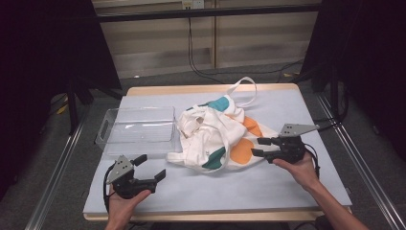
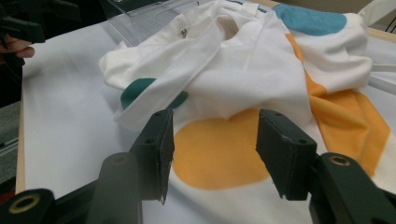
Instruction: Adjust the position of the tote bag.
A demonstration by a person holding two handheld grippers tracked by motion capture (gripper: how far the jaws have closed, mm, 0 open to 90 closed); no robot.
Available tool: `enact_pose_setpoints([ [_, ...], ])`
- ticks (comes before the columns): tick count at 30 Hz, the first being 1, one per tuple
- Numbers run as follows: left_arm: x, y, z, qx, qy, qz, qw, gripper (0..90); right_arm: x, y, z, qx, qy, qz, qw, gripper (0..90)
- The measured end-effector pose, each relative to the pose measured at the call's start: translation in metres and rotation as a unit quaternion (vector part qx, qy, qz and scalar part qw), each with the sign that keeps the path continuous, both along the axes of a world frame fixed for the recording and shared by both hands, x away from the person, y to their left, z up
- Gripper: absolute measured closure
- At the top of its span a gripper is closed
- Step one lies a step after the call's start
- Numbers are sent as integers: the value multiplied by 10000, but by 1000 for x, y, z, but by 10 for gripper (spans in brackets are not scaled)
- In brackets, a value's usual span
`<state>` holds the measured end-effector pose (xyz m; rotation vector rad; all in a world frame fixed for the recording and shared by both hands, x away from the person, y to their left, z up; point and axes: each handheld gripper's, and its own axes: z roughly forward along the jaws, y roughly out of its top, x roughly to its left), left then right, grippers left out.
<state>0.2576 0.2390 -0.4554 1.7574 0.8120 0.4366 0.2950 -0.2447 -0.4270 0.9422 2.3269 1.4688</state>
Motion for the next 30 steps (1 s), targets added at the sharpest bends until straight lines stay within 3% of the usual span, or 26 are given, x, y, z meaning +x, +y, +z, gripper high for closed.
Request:
enact_pose_setpoints([
  [6,2,0,2,-33,2,-71,10000,81,18,9,3,46,143,134,9998,466],
  [8,1,-1,2,36,-24,-68,10000,77,24,12,5,-12,182,182,9997,466],
  [11,3,-1,1,-23,36,-111,9999,73,36,17,10,-101,242,312,9992,469],
  [17,0,-1,3,24,-32,-65,10000,74,57,26,20,-150,255,469,9985,493],
  [23,-3,-2,3,56,-41,-207,9998,75,64,37,27,-282,129,700,9971,506],
  [30,-8,0,4,101,-103,-163,9998,77,86,46,34,-483,236,792,9954,510],
])
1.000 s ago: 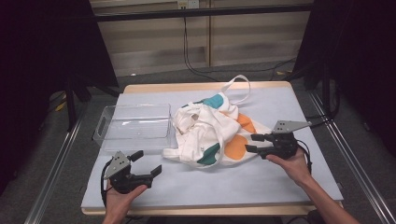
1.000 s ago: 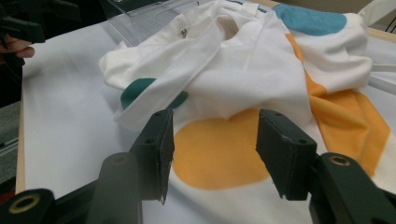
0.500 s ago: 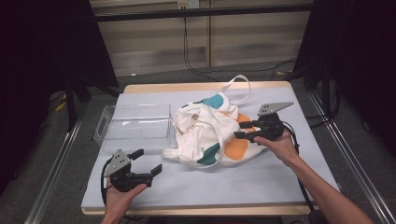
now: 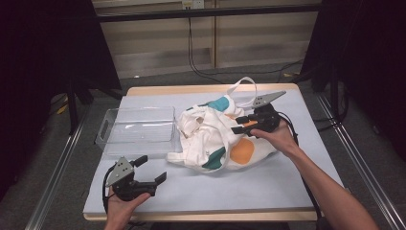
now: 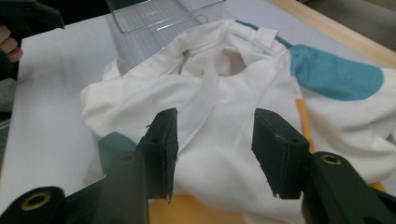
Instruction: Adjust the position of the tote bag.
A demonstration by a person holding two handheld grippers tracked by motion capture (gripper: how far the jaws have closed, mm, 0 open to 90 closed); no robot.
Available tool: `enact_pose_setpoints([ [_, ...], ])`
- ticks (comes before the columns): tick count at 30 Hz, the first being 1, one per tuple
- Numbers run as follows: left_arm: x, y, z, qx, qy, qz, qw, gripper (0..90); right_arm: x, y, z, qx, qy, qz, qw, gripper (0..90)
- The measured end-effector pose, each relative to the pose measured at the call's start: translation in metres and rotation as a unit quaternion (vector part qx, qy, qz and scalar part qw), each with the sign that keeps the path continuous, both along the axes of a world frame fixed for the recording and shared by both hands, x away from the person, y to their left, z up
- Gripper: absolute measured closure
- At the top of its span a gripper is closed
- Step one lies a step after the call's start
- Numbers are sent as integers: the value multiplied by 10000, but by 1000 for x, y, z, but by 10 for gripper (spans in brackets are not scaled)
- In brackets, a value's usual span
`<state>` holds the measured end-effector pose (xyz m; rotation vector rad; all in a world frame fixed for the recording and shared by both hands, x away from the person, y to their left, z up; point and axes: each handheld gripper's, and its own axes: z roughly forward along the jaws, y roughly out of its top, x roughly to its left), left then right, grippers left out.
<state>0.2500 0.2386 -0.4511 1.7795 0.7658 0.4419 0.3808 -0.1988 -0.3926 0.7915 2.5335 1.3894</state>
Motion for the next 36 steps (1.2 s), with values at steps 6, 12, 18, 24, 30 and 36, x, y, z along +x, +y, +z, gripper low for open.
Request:
enact_pose_setpoints([
  [6,-2,2,1,-68,-3,-19,10000,79,18,13,6,-241,122,91,9996,532],
  [12,-2,2,1,-46,2,12,10000,78,38,25,11,-525,176,125,9984,557],
  [18,-2,1,1,-25,14,-27,10000,77,55,35,8,-817,315,205,9960,575],
  [24,-1,2,1,-33,13,-51,10000,77,71,45,5,-1033,491,190,9933,578],
  [30,0,2,0,-45,66,-67,9999,77,84,53,0,-1281,552,144,9901,572],
  [36,0,3,0,-27,71,-74,9999,77,99,63,-3,-1409,652,80,9878,548],
])
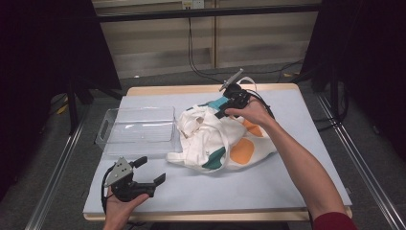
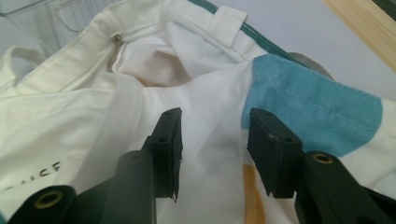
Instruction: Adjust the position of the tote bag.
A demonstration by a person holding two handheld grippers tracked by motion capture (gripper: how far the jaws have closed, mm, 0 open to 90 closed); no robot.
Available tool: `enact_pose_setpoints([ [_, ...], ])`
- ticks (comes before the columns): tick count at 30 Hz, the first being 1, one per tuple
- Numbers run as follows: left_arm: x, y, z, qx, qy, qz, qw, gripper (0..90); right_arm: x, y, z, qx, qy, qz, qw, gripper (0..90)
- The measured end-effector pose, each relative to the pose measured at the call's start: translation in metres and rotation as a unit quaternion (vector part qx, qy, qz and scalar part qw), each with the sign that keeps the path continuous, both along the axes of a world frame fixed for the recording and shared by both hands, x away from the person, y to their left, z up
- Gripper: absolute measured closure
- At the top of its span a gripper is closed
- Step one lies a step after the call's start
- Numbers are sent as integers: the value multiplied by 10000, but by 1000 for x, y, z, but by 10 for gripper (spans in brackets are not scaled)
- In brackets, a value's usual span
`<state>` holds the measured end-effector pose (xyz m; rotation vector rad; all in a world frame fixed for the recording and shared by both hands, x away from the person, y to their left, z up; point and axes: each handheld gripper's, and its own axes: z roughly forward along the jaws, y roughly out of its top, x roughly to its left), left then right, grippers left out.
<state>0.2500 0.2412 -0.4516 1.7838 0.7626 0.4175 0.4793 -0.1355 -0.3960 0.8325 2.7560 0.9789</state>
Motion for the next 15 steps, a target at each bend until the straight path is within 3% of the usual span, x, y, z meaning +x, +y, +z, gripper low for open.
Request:
enact_pose_setpoints([
  [3,0,0,0,-13,7,-7,10000,77,5,5,-4,-52,67,-47,10000,539],
  [5,-1,-1,0,-11,19,-19,10000,77,11,12,-10,-228,114,-122,9996,503],
  [8,-1,0,0,73,16,-24,10000,77,14,16,-14,-174,194,-213,9994,487],
  [11,-2,1,0,50,37,-42,10000,77,16,22,-21,-319,209,-234,9990,487],
  [15,-2,1,-1,66,59,-29,10000,79,20,24,-27,-481,233,-359,9979,608],
])
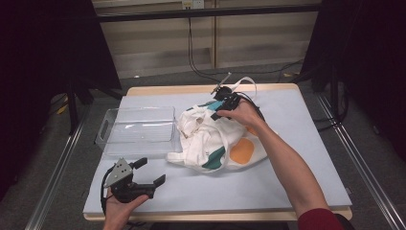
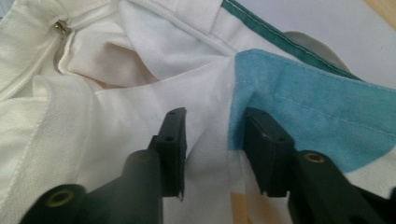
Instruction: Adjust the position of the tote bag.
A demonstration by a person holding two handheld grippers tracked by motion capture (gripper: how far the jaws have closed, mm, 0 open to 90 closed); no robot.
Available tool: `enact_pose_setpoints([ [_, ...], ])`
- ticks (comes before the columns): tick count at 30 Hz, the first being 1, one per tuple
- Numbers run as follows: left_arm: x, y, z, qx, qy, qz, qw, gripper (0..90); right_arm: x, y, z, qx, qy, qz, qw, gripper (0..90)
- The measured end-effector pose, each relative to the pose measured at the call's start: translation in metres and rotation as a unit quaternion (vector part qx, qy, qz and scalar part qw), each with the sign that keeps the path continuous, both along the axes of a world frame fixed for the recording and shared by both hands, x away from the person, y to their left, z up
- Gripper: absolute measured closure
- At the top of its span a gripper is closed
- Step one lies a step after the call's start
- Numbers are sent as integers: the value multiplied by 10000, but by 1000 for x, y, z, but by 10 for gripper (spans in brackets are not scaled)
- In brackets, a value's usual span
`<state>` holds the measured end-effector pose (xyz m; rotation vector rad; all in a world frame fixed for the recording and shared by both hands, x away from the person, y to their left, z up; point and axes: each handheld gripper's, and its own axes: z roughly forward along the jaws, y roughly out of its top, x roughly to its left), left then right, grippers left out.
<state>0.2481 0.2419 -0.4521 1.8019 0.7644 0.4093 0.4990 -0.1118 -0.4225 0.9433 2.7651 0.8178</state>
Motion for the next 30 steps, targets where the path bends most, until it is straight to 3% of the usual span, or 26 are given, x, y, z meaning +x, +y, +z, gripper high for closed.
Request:
enact_pose_setpoints([
  [2,0,0,0,18,10,-27,10000,81,0,-1,-1,24,29,-52,10000,642],
  [4,0,-1,-1,9,22,-62,10000,82,2,-6,0,21,49,-82,10000,789],
  [8,0,-1,0,7,8,-59,10000,84,1,-12,2,219,142,-118,9996,826],
  [9,0,-2,1,48,17,-20,10000,84,0,-18,3,414,165,-130,9989,852],
  [14,0,-2,0,52,38,-54,10000,86,-6,-26,8,599,166,-162,9979,863],
  [16,0,-2,0,39,19,-38,10000,86,-8,-32,14,803,99,-120,9966,865],
  [21,0,-1,0,23,48,18,10000,86,-12,-37,18,943,30,-73,9955,866],
  [25,0,-2,0,11,40,-13,10000,86,-19,-47,25,1220,-99,-32,9925,865],
  [30,0,-2,0,28,33,23,10000,84,-30,-54,28,1327,-203,16,9909,865],
])
